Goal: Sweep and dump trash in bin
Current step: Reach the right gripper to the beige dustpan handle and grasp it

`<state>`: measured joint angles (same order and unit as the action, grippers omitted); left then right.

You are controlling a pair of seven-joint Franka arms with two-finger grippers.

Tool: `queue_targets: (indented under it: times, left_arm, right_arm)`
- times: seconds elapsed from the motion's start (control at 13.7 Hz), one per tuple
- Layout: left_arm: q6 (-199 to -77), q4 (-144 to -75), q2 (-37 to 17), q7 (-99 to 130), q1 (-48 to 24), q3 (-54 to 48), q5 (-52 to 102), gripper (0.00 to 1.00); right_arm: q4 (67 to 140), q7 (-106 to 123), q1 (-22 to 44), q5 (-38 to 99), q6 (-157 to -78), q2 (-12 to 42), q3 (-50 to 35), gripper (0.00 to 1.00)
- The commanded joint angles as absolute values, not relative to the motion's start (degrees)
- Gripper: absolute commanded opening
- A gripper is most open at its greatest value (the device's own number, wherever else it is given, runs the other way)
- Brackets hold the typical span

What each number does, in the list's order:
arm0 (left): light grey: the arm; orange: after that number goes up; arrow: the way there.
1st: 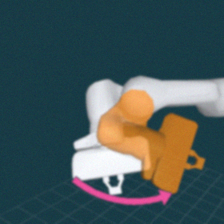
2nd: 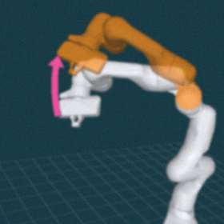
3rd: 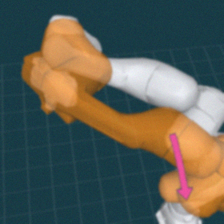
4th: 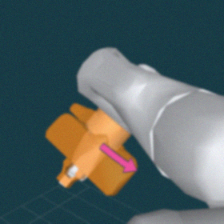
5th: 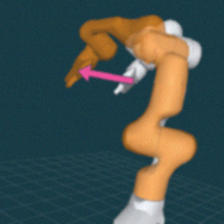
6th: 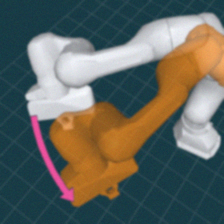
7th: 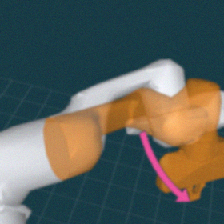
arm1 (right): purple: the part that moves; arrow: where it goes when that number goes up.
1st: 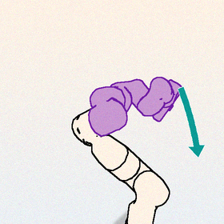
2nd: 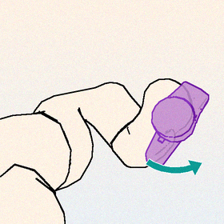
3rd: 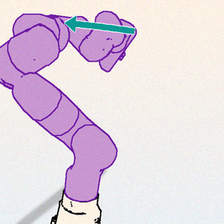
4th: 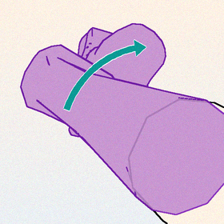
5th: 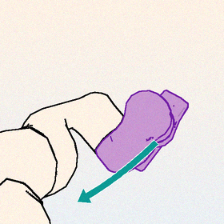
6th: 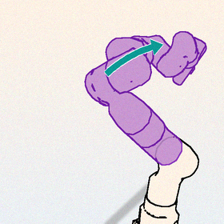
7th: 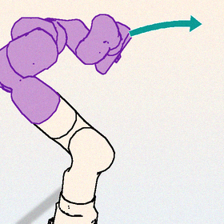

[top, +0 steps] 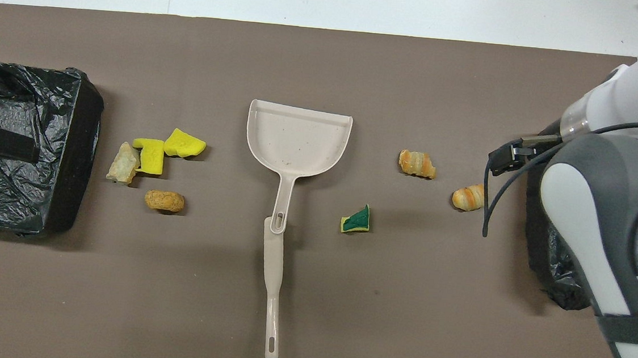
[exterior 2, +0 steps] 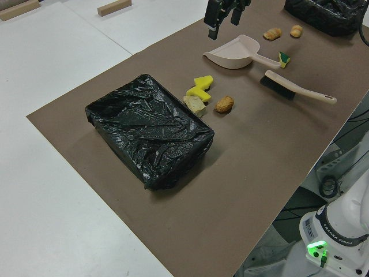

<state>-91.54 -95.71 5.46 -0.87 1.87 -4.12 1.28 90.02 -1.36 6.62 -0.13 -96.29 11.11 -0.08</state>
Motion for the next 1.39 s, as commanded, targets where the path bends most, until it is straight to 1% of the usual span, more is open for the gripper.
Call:
queue_targets:
  times: [0.0, 0.15, 0.29, 0.44, 0.73, 1.02, 1.32]
  left_arm:
    - [-90.7, -95.3, 5.5, -0.3, 1.8, -4.0, 0.5, 1.00]
    - [-90.7, -95.3, 5.5, -0.3, 1.8, -4.0, 0.5, 1.00]
    - [-90.7, -95.3, 5.5, -0.3, 1.8, -4.0, 0.5, 1.00]
    - [-90.7, -95.3, 5.5, -0.4, 1.8, -4.0, 0.5, 1.00]
    - [-90.7, -95.3, 5.5, -0.3, 1.8, -4.0, 0.5, 1.00]
    - [-90.7, -95.3, 5.5, -0.3, 1.8, -4.0, 0.5, 1.00]
    - [-90.7, -95.3, 5.5, -0.3, 1.8, -4.0, 0.5, 1.00]
  right_arm:
    - [86.8, -4.6, 9.4, 0.1, -98.3, 15.3, -0.1, 1.00]
    - [87.0, -10.5, 12.2, 0.8, -103.0, 16.9, -0.1, 1.00]
    - [87.0, -14.3, 15.5, 0.7, -104.9, 19.4, -0.1, 1.00]
    - [87.1, -20.4, 19.1, 0.9, -109.7, 21.2, -0.2, 1.00]
    - [87.3, -34.2, 26.8, 0.7, -113.8, 24.9, -0.2, 1.00]
    - [88.9, -45.1, 33.2, 0.1, -118.2, 26.8, -0.2, 1.00]
    - [88.9, -50.8, 37.2, 0.0, -122.7, 29.1, -0.2, 1.00]
